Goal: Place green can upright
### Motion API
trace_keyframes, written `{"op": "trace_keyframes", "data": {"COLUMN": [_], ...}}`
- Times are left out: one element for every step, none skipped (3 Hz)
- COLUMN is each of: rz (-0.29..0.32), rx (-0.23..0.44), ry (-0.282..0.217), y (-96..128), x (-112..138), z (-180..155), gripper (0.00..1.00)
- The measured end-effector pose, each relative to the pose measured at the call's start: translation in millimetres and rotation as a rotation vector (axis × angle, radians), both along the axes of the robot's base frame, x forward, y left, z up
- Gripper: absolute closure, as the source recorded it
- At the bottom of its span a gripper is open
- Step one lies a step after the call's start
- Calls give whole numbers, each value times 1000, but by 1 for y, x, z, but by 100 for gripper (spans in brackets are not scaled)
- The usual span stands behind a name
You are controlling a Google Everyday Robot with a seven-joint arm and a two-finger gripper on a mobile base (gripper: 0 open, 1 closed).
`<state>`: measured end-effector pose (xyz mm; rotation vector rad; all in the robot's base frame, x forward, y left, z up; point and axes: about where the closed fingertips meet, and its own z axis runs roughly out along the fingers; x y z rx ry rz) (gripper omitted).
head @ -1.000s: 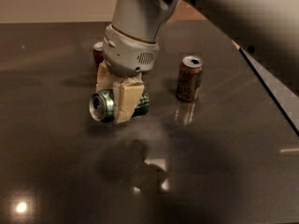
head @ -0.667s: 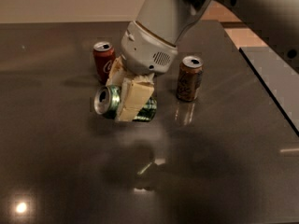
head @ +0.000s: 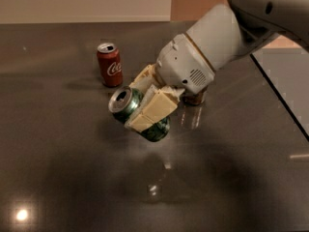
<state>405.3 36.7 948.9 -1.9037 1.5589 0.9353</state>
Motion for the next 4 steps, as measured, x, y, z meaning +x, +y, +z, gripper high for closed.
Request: {"op": "trace_keyframes", "data": {"rz": [-47,-70,-108,-139], "rx": [137,251,315,362], "ry": [22,20,4,8], "y": [-4,-7,-14,-20], "x": [-4,-8,-10,-13], "z": [0,-4,-10,-18], "gripper": [100,100,100,100]}}
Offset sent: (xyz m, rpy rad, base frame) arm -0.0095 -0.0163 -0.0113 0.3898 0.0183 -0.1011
